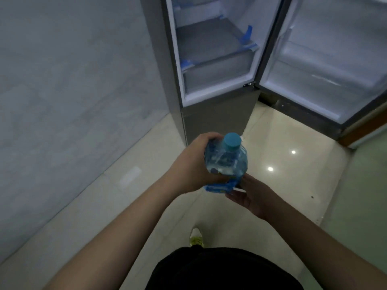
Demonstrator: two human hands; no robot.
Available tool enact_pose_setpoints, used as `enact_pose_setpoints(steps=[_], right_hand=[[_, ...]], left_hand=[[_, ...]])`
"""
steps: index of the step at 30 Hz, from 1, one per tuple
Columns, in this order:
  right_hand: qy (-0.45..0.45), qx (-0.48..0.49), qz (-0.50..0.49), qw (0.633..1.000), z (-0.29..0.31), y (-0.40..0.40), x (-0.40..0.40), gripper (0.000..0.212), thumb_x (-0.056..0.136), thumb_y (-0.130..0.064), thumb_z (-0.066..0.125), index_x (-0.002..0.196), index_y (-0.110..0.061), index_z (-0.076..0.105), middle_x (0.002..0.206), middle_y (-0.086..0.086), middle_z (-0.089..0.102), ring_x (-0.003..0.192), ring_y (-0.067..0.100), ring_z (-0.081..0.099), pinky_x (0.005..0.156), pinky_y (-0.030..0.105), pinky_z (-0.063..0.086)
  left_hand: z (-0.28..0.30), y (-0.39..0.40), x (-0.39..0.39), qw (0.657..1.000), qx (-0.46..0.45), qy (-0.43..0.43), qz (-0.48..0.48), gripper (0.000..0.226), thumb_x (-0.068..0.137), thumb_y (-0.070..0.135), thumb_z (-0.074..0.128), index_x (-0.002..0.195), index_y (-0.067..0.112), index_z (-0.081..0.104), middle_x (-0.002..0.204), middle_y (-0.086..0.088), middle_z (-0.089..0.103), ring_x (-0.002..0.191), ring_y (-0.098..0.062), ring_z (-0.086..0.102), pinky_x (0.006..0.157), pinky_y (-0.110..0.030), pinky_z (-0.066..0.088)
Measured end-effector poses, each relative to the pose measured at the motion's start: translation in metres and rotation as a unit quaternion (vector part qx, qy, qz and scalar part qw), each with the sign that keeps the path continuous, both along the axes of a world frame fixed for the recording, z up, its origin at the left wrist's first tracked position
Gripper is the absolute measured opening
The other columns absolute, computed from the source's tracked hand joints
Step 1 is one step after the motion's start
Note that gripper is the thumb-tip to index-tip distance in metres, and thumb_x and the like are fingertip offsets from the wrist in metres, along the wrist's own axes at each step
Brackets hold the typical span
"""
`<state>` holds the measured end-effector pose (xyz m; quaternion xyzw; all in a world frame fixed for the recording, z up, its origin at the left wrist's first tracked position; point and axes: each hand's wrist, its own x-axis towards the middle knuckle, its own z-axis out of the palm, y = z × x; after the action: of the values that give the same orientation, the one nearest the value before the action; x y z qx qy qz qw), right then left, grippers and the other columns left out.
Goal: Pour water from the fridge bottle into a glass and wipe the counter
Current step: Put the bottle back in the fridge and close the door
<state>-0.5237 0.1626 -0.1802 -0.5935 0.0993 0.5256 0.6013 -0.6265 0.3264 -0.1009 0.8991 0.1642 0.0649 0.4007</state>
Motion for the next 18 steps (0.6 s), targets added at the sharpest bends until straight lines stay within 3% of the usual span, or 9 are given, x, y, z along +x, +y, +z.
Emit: enact_pose_setpoints(steps=[4, 8, 18], right_hand=[[0.004, -0.005, -0.012, 1.0, 0.011, 0.04, 0.016, 0.018, 0.097, -0.013, 0.058, 0.113, -0.009, 0.064, 0.111, 0.017, 0.068, 0.095, 0.028, 0.069, 0.077, 0.035, 0.059], [0.018, 0.002, -0.028, 0.999, 0.017, 0.067, 0.038, 0.018, 0.097, -0.012, 0.059, 0.113, -0.009, 0.067, 0.111, 0.017, 0.068, 0.091, 0.027, 0.071, 0.072, 0.033, 0.059], [0.03, 0.029, -0.02, 0.999, 0.014, 0.1, 0.13, 0.024, 0.099, -0.015, 0.054, 0.119, -0.004, 0.062, 0.114, 0.021, 0.066, 0.088, 0.027, 0.072, 0.072, 0.035, 0.06]], left_hand=[[0.007, 0.039, 0.011, 1.0, -0.011, -0.024, -0.009, 0.089, 0.057, 0.055, 0.078, 0.135, 0.028, 0.042, 0.13, 0.011, 0.051, 0.111, -0.002, 0.052, 0.098, -0.026, 0.051], [0.013, 0.07, 0.031, 0.999, -0.019, -0.048, -0.012, 0.087, 0.061, 0.049, 0.08, 0.136, 0.025, 0.043, 0.13, 0.01, 0.052, 0.113, -0.002, 0.051, 0.099, -0.027, 0.05], [0.01, 0.106, 0.116, 0.997, -0.049, -0.052, 0.015, 0.098, 0.054, 0.061, 0.077, 0.139, 0.025, 0.042, 0.129, 0.012, 0.053, 0.116, -0.002, 0.054, 0.097, -0.031, 0.052]])
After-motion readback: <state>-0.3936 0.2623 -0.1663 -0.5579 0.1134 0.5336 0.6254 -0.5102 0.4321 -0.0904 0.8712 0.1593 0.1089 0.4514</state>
